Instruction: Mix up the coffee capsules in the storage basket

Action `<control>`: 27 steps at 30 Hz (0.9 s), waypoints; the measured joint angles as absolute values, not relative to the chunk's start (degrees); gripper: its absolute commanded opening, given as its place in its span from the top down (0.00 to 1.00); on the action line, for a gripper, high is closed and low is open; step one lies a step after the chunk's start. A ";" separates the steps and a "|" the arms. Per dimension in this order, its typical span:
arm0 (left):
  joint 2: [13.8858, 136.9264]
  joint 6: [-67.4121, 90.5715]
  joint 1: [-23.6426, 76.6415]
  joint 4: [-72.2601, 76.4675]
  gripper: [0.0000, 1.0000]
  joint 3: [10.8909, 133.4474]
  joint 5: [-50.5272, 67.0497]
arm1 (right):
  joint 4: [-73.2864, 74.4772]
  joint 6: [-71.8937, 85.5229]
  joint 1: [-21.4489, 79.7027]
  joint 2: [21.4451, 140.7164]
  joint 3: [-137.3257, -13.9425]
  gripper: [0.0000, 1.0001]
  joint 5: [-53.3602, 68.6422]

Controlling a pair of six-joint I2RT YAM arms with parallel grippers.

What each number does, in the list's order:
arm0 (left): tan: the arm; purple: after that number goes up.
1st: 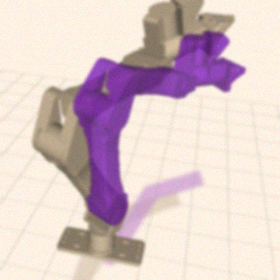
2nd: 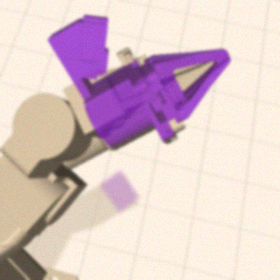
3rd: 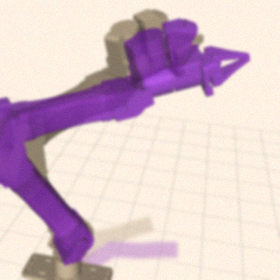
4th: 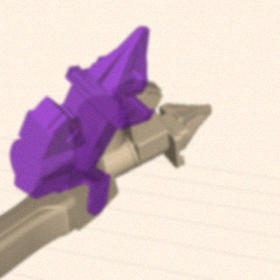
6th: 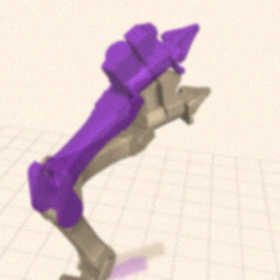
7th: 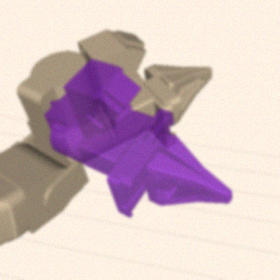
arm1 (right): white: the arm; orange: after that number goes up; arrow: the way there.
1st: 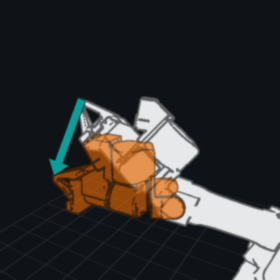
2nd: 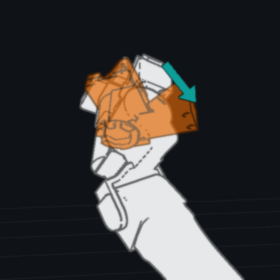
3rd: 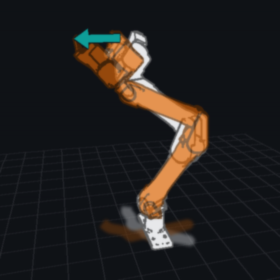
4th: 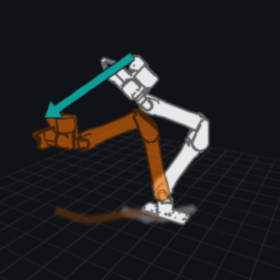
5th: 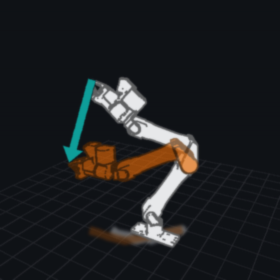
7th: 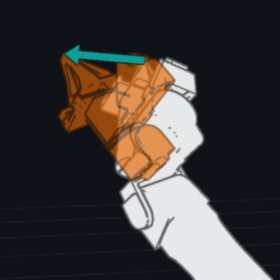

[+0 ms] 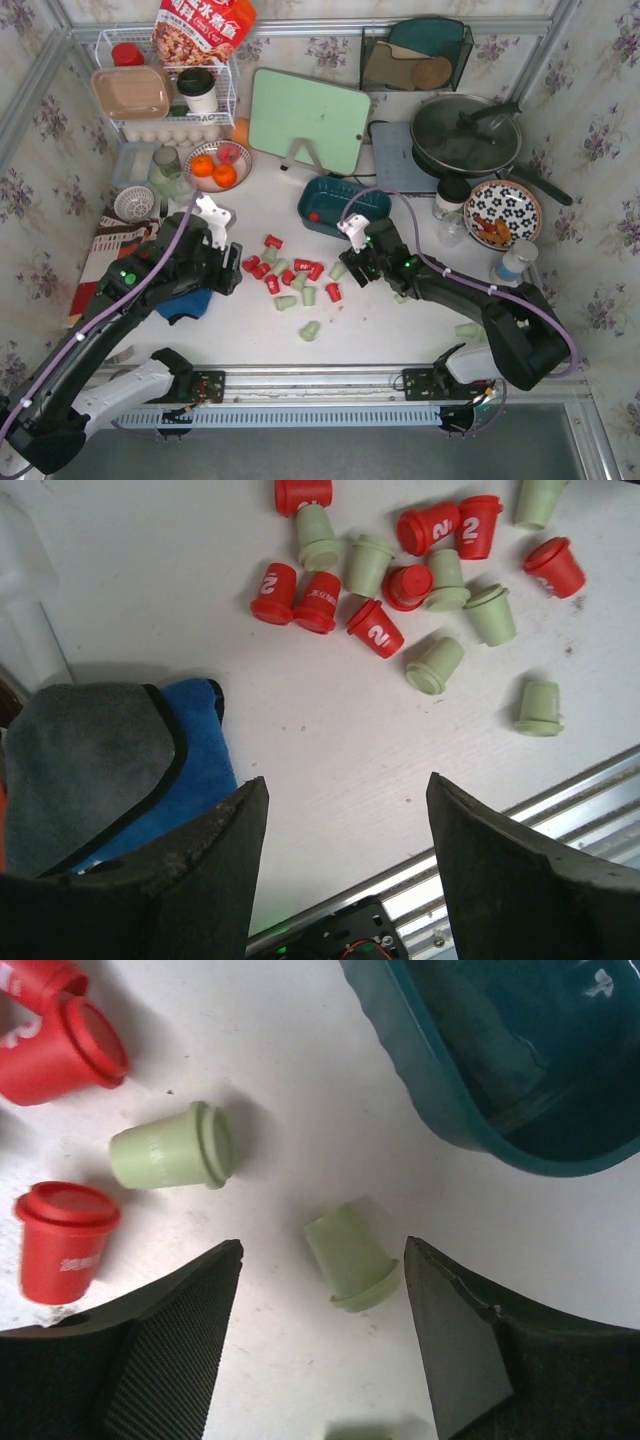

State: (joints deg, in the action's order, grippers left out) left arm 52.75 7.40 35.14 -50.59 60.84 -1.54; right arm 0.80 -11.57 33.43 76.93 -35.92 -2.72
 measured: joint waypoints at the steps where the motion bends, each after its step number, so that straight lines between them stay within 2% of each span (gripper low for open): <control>1: 52.16 7.42 34.70 -50.61 0.31 60.84 -1.10 | 1.76 -12.91 33.85 77.95 -36.80 0.28 -2.55; 8: 48.86 8.03 33.32 -50.61 0.28 60.34 4.67 | 8.38 -18.94 34.50 85.84 -44.31 0.35 -4.19; 20: 43.38 9.13 32.36 -50.06 0.26 57.91 6.35 | 19.07 -24.60 34.70 94.04 -51.33 0.42 -4.25; 27: 43.99 9.32 31.29 -49.52 0.26 57.91 6.63 | 20.01 -25.89 34.72 97.03 -54.02 0.58 -3.88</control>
